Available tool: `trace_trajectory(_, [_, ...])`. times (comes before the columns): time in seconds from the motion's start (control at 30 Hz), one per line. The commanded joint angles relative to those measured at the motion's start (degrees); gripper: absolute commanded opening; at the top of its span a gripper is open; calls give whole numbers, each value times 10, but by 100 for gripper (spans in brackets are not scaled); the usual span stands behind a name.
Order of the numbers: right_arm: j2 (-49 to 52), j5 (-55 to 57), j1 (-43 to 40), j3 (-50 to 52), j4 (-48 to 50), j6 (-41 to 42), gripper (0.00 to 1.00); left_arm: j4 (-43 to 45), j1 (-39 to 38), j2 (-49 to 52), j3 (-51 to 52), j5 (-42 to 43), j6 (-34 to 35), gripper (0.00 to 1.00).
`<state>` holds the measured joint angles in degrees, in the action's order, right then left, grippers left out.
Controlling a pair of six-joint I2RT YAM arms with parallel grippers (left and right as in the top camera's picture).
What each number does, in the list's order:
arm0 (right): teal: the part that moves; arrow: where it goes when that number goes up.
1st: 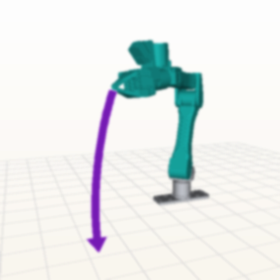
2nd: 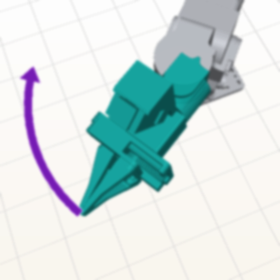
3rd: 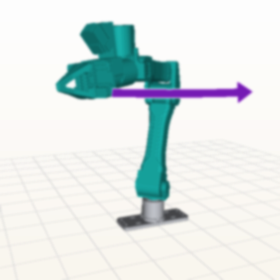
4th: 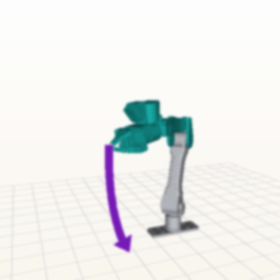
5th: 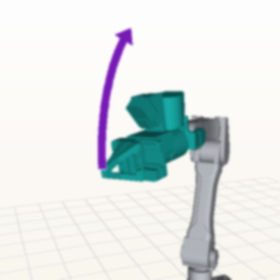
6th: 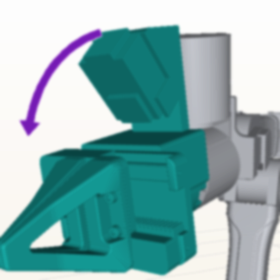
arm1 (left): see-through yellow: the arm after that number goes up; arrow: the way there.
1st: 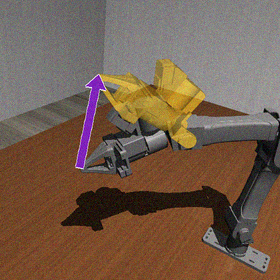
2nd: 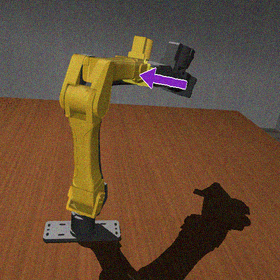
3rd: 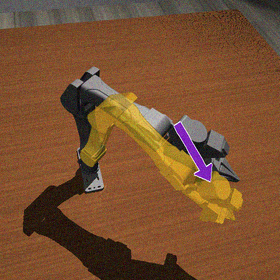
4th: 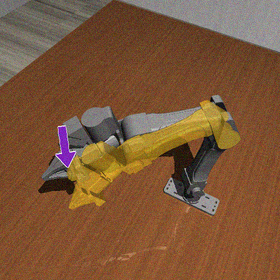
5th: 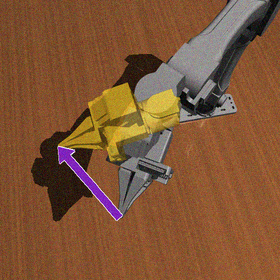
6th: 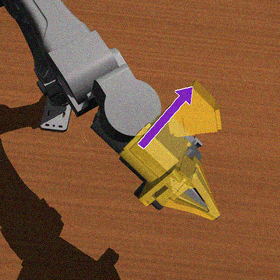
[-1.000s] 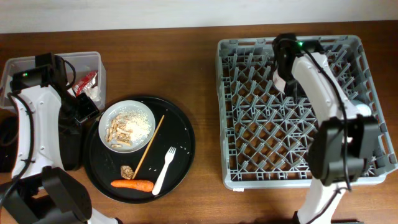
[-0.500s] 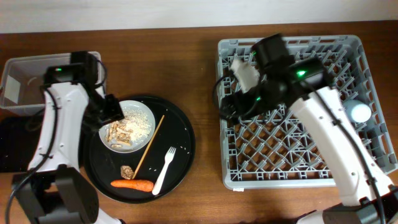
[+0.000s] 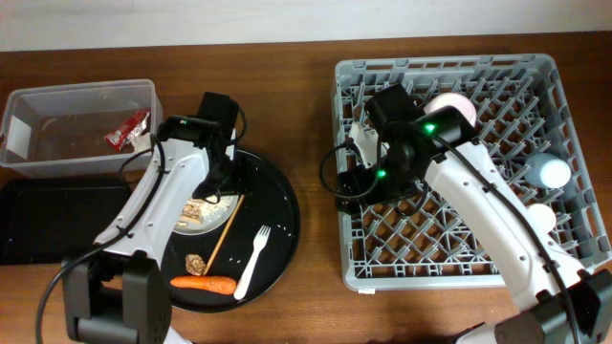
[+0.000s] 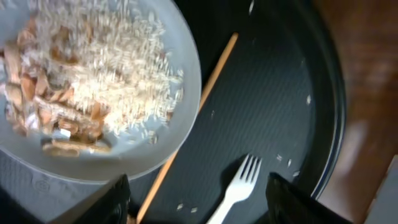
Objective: Sort waste into correct bins and load items into the dishwasher rack
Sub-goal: 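Grasp the rice plate rim with the left gripper and lift it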
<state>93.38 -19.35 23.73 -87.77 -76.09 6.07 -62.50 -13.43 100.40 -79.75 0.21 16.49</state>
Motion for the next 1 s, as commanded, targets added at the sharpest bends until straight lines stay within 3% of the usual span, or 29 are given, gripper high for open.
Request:
trace_trajectory(0.0, [0,5,4,3,1,5,88,52,-1,16,2,4,55,68])
trace_trajectory(0.13, [0,5,4,3,-3,5,87,110,-1,85,2,4,99,68])
trace_trajectory(0.23, [0,5,4,3,-4,4,88,124,-1,139,2,5,136,61])
trace_trajectory(0.4, [0,10,3,3,-4,4,87,154,-1,161,2,4,142,60])
trace_trajectory(0.47, [0,15,4,3,-4,4,88,156,0,161,2,0,142,48])
trace_trajectory(0.57, [0,20,4,3,-5,4,88,168,0,161,2,-5,144,40])
trace_trajectory(0.87, [0,21,4,3,-9,4,88,170,-1,170,2,-46,165,38])
trace_trajectory(0.93, [0,21,3,3,-11,4,88,169,-1,173,2,-45,165,24])
trace_trajectory(0.97, [0,21,3,3,-11,4,88,169,-1,173,2,-45,165,22])
